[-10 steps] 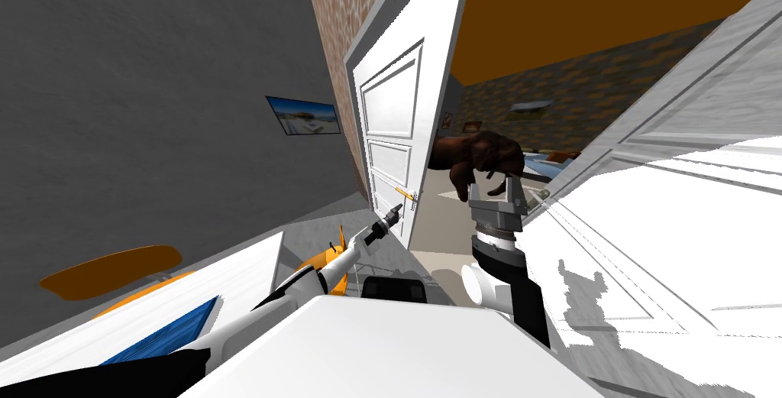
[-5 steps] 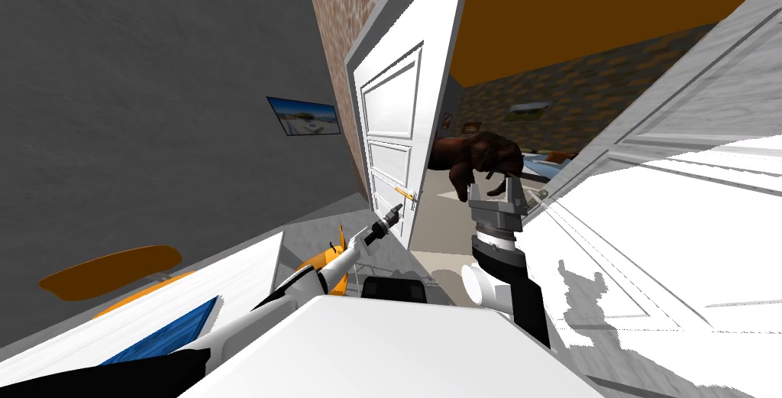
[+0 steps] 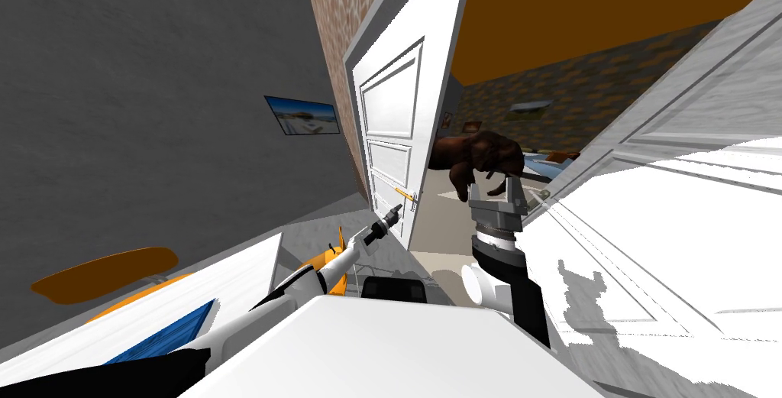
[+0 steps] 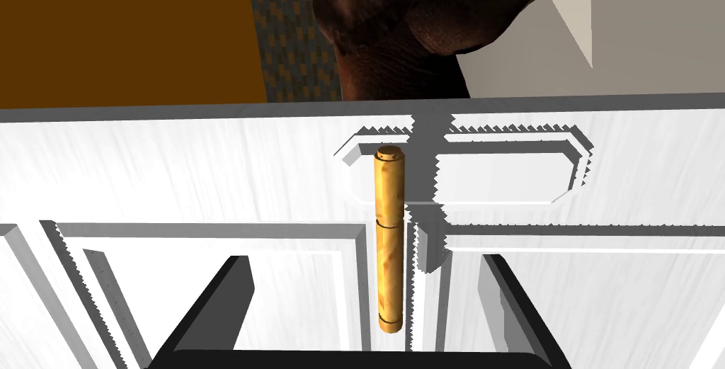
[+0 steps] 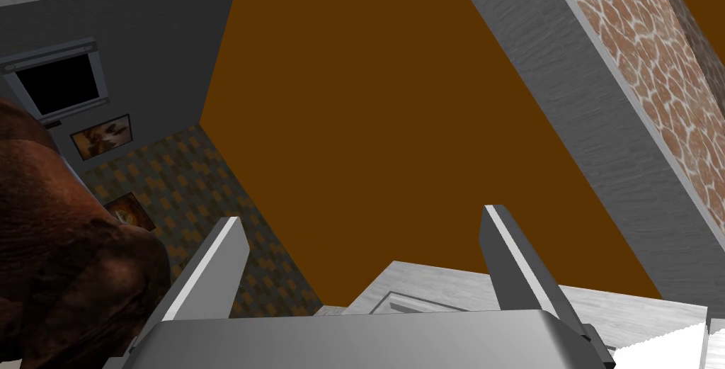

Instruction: Push the door open

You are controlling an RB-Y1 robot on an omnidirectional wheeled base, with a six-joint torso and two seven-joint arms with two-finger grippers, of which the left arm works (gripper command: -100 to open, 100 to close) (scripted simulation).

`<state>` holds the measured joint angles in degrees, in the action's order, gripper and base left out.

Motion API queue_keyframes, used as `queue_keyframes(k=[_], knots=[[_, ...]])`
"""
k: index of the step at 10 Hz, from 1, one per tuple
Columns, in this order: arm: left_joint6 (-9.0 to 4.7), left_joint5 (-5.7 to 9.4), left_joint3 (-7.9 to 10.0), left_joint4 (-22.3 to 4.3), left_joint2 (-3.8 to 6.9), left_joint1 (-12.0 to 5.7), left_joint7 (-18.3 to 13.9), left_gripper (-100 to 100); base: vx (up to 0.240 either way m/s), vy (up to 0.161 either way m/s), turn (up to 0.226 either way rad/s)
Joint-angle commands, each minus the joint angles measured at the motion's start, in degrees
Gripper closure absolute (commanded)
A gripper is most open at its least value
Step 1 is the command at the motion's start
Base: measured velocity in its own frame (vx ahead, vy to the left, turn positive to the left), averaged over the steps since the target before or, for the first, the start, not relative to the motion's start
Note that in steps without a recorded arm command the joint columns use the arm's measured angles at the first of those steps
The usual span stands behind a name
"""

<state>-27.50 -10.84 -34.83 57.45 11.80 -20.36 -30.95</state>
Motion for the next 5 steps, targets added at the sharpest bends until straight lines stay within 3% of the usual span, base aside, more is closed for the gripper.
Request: queue_keyframes(k=[1, 5], knots=[[0.01, 0.00, -0.01, 0.03, 0.01, 0.01, 0.00, -100, 0.000, 0.000, 0.000], [0.01, 0.00, -0.01, 0.03, 0.01, 0.01, 0.00, -100, 0.002, 0.000, -0.002]])
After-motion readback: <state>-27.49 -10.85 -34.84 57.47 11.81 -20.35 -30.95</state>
